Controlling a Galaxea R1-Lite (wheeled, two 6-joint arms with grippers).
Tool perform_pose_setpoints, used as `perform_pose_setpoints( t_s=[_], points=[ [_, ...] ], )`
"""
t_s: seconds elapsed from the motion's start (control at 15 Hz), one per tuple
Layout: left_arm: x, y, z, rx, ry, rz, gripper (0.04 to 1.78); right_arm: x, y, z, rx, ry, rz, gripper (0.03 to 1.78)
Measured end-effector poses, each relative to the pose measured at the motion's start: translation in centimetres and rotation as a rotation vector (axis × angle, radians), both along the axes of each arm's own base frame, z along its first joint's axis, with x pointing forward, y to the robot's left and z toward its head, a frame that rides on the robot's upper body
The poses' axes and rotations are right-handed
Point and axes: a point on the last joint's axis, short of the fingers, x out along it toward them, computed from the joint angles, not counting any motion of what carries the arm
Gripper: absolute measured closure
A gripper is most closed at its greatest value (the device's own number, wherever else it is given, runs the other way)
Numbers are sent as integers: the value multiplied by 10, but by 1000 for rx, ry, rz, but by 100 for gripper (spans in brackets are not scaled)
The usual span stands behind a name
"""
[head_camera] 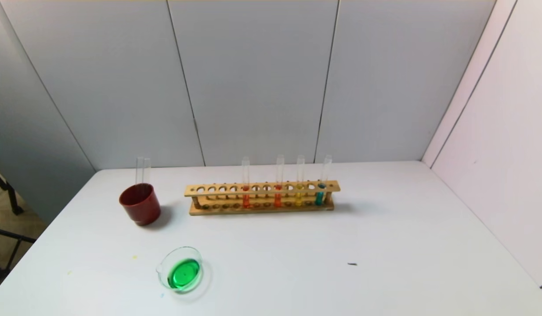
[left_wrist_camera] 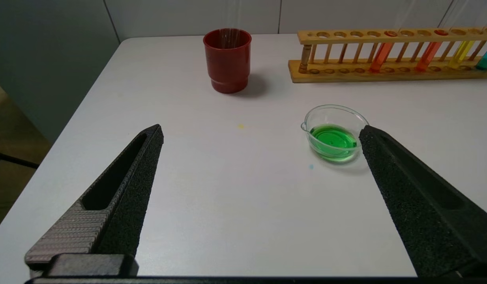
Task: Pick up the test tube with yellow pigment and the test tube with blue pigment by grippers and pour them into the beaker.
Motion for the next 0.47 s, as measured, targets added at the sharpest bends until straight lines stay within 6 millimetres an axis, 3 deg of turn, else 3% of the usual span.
perform_pose_setpoints(
  t_s=[0.47],
  points=[
    [0,0,0,5,-3,-2,7,0,0,0,-1,0,0,7]
  ],
)
